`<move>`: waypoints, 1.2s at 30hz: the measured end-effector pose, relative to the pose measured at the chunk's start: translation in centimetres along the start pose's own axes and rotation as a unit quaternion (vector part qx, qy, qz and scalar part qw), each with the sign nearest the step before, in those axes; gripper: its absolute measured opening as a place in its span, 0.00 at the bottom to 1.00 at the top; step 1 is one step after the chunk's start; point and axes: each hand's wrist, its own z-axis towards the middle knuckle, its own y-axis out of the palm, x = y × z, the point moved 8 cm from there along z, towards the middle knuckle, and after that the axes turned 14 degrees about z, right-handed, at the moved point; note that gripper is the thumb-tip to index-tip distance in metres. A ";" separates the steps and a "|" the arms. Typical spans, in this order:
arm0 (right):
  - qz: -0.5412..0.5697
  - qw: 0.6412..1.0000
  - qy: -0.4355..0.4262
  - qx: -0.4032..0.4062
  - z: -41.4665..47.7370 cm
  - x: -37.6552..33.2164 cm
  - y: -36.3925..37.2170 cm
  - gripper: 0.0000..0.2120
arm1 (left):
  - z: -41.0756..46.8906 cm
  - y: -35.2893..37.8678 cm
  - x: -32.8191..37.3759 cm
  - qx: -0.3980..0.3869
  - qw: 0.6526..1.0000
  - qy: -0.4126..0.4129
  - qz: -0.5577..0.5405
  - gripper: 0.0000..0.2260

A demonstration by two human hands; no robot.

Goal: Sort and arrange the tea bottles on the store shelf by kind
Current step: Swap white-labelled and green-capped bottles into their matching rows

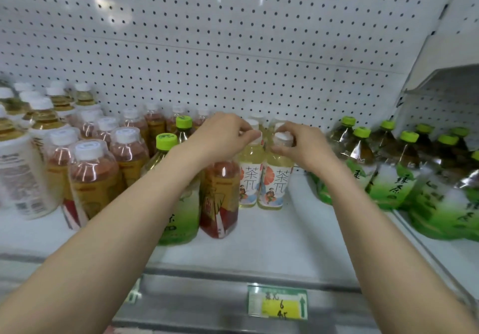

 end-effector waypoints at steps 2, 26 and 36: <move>0.003 0.999 0.007 0.039 -0.1 0.4 -0.7 0.26 | -0.1 0.0 0.1 -0.009 1.000 0.002 -0.007 0.18; -0.145 0.984 0.020 -0.105 8.4 -4.0 2.9 0.14 | -6.2 -0.5 -1.5 0.144 0.989 0.013 0.041 0.15; -0.044 0.996 -0.078 -0.024 3.9 -5.2 1.4 0.22 | -6.4 -0.5 -1.5 0.156 0.987 0.010 0.037 0.15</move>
